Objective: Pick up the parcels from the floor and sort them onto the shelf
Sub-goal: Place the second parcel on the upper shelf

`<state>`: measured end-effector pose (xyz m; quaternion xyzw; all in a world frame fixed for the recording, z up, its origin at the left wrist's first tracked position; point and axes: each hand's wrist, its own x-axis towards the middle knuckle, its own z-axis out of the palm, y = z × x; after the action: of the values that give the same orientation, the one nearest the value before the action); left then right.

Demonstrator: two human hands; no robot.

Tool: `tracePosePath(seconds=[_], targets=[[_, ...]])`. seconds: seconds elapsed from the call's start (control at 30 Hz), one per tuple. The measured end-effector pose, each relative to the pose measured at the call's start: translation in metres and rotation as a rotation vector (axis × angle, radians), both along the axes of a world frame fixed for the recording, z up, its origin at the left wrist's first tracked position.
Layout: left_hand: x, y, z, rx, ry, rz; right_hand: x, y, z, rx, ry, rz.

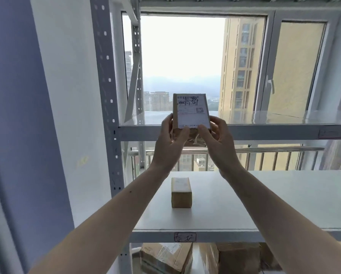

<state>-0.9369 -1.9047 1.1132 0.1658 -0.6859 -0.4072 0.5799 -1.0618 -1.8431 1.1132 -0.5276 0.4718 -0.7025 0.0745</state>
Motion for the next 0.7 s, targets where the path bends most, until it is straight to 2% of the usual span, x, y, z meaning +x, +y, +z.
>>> tracePosePath(seconds=[0.33,0.57,0.7], targets=[[-0.018,-0.054,0.027,-0.199,-0.113,0.182,-0.029,-0.045,0.02,0.019,0.238,-0.117],[-0.032,-0.074,0.039,-0.158,-0.134,0.269,-0.054,-0.062,0.038,0.063,0.334,-0.155],[-0.04,-0.085,0.043,-0.184,-0.209,0.32,-0.067,-0.068,0.048,0.115,0.401,-0.191]])
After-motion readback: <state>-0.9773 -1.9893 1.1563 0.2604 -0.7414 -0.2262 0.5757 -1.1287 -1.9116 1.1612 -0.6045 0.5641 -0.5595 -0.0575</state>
